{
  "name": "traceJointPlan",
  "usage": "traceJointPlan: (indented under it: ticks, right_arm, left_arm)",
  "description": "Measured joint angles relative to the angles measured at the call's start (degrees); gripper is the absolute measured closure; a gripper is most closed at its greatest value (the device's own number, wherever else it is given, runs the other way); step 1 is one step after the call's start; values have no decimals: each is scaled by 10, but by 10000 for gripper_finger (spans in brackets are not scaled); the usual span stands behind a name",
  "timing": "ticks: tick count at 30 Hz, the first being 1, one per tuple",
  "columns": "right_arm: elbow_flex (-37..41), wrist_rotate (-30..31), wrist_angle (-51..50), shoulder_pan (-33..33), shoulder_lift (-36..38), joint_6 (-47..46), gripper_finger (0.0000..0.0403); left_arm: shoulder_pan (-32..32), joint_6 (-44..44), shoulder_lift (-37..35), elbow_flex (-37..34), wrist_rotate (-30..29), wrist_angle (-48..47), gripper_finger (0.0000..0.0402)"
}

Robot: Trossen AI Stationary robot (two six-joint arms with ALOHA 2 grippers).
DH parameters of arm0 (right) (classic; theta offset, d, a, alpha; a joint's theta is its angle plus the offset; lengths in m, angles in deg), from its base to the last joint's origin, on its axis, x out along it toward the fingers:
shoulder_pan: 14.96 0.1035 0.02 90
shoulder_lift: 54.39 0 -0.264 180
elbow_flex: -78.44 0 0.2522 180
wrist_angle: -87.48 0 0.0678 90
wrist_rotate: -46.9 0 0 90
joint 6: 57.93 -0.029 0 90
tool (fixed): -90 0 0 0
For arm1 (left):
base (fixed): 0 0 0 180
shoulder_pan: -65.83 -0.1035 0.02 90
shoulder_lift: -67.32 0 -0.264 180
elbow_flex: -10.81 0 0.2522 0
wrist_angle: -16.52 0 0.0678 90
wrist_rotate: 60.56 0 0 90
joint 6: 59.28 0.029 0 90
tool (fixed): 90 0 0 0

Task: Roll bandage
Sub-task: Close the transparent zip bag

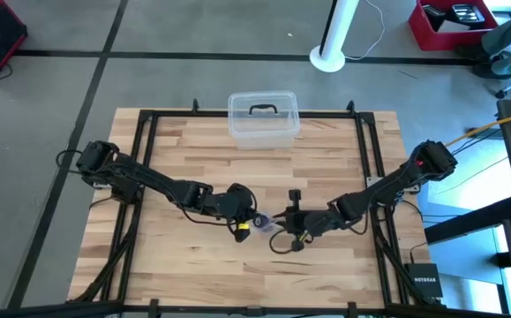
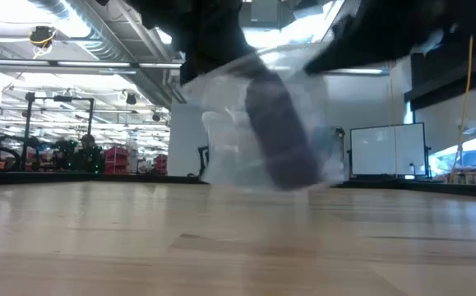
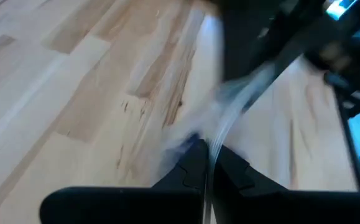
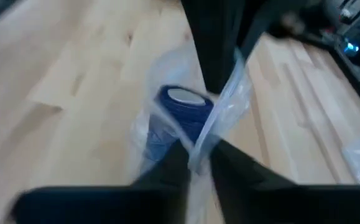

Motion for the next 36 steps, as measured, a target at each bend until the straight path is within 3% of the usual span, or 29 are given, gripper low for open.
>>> traceJointPlan:
  ticks: [3,12,26,31,36]
  right_arm:
    - [-9,4,-44,12,33,-3,392]
    - [-12,-8,-120,13,52,-75,396]
    - [-12,4,-139,13,52,-76,399]
    - [-12,6,-139,13,52,-77,400]
    - [-12,8,-139,13,52,-81,401]
  left_arm:
    - [1,1,1,0,0,-19,398]
    - [3,41,1,0,0,1,398]
    - [-38,105,-5,28,49,-51,394]
    - [-54,103,-5,28,52,-84,329]
    - [-54,171,-8,39,55,-99,241]
